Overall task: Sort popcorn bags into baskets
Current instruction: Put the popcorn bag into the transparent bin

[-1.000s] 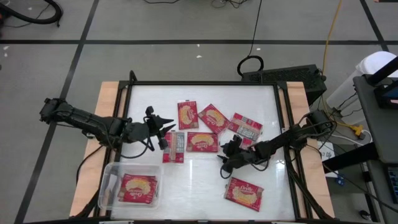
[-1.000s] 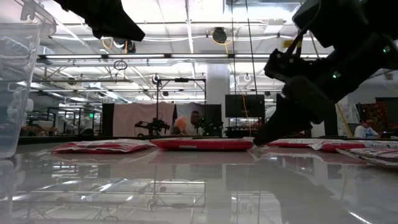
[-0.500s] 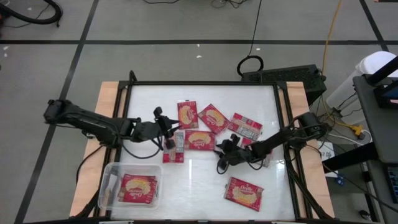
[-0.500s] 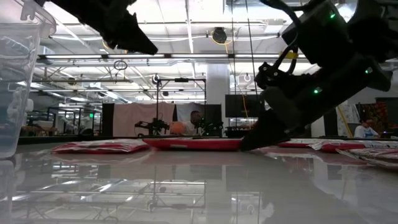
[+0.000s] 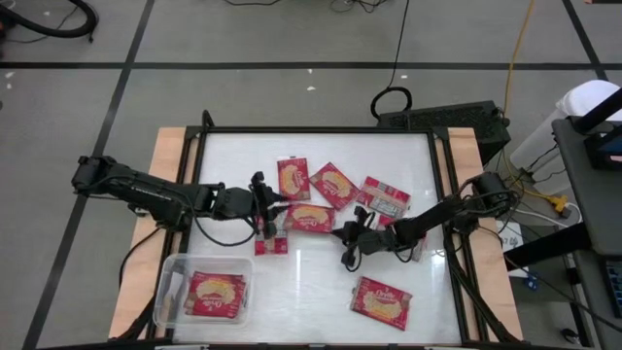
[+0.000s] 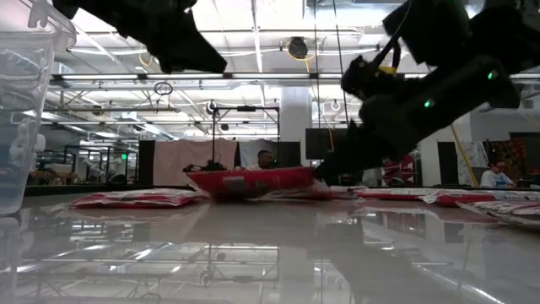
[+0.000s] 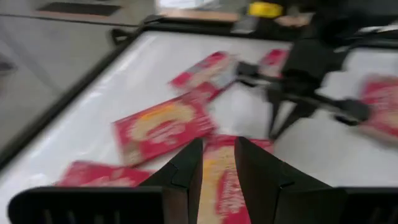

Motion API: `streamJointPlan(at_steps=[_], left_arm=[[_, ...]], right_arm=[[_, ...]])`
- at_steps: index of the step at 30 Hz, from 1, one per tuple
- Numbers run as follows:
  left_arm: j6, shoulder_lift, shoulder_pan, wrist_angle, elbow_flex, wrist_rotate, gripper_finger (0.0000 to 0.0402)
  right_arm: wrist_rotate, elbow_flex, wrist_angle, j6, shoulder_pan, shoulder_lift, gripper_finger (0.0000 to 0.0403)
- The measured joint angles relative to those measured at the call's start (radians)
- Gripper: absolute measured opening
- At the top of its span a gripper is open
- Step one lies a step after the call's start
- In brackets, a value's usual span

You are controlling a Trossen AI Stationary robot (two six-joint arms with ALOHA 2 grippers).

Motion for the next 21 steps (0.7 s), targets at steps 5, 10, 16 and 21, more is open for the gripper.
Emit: streamJointPlan(at_steps=[5,10,16,21], left_arm=[[-0.033,0.027,-0.011,0.072,0.001,0.111,0.0123],[0.030,0.118,-0.044,0.238,0.003,0.148,0.0181],[0.069,0.212,-0.076,0.384,0.002,0.150,0.0248],[0.053,0.226,-0.076,0.372,0.001,0.106,0.0276]], right_arm=[[-0.084,0.000,-0.015,-0.137,0.033,-0.088,0.0001],[-0.070,0.000,-0.032,-0.198,0.043,-0.179,0.0000],[-0.038,0.001,-0.059,-0.236,0.043,-0.261,0.0000],[0.045,0.001,-0.052,-0.251,0.031,-0.319,0.0000]])
